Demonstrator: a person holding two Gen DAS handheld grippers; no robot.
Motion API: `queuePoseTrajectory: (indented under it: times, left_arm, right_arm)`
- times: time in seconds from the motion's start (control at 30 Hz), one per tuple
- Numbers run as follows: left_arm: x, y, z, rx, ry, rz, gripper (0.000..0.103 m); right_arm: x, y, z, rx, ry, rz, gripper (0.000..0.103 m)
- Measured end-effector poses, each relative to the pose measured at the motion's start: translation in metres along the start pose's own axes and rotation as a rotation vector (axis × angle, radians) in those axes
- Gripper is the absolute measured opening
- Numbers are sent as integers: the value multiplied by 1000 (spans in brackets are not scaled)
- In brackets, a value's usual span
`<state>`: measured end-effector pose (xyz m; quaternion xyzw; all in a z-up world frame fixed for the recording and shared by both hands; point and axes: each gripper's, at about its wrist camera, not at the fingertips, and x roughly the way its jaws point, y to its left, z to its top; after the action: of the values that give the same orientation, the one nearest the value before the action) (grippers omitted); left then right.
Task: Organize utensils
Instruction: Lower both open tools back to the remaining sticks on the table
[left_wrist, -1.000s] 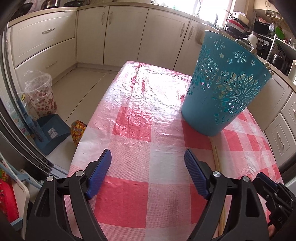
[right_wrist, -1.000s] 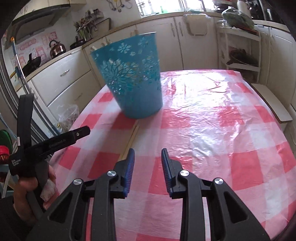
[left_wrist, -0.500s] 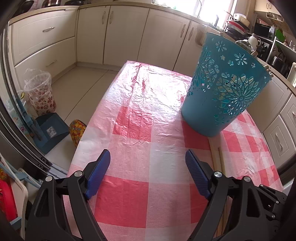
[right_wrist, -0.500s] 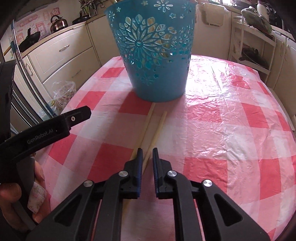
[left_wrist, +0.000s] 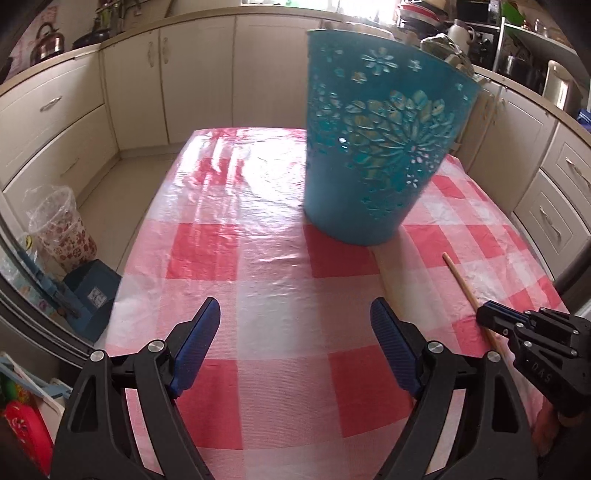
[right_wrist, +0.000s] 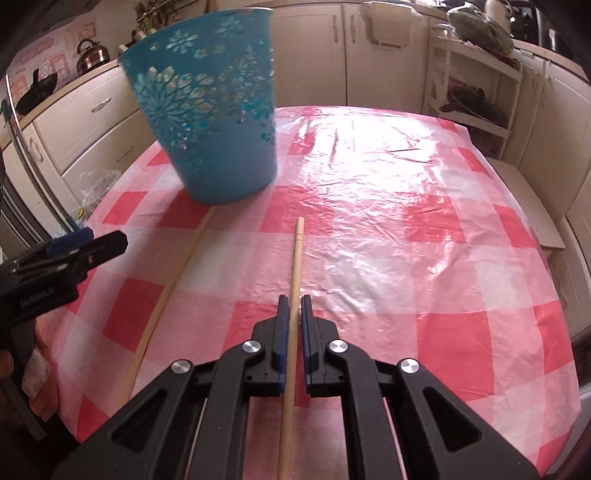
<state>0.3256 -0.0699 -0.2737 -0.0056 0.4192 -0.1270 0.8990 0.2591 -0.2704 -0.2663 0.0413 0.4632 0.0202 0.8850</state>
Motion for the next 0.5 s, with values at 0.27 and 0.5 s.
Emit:
queuePoseTrajectory:
  times: [0.27,0.5]
  left_arm:
    - [17,-52,4,98,65,12,80]
    - [31,-67,7,128,101,43,79]
  right_arm:
    - [-1,-10,0,57,-5,47,7]
    - [-1,-12,2,71,-7,55,7]
